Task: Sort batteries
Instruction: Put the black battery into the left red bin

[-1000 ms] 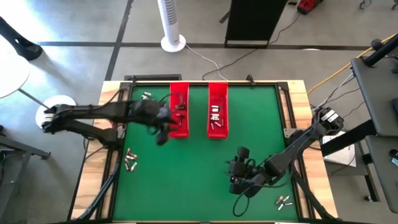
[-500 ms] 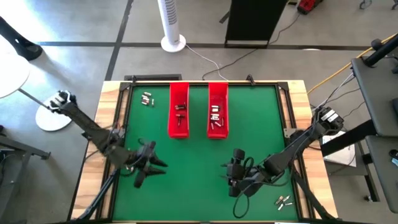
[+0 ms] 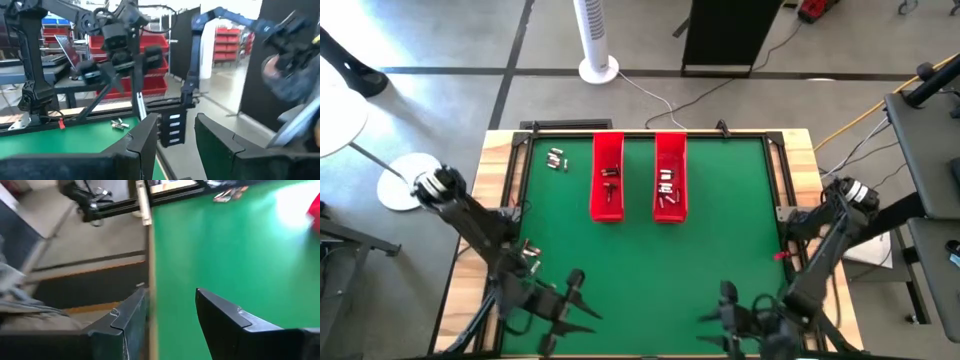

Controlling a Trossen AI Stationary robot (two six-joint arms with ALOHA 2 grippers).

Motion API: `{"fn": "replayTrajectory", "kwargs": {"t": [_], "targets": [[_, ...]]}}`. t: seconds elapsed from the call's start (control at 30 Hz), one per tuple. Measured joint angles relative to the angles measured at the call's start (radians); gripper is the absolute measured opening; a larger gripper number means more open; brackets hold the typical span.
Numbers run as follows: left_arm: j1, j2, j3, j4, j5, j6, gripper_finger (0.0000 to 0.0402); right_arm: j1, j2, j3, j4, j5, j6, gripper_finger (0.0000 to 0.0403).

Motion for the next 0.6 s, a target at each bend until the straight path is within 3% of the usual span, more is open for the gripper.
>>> {"fn": "replayTrajectory", "kwargs": {"t": [0.23,0.37,0.6], "targets": [[0.021,0.279,0.278,0.019,0.000,0.039,0.0113,0.157,0.101,0.032,-0.023,0.022,0.257,0.0177],[0.020,0.395,0.418,0.017,0.004,0.111,0.0113,0.203,0.146,0.088,-0.138,-0.008,0.377,0.0186],[0.052,0.503,0.527,0.019,0.003,0.081,0.0113,0.209,0.172,0.155,-0.466,-0.227,0.521,0.0200]]}}
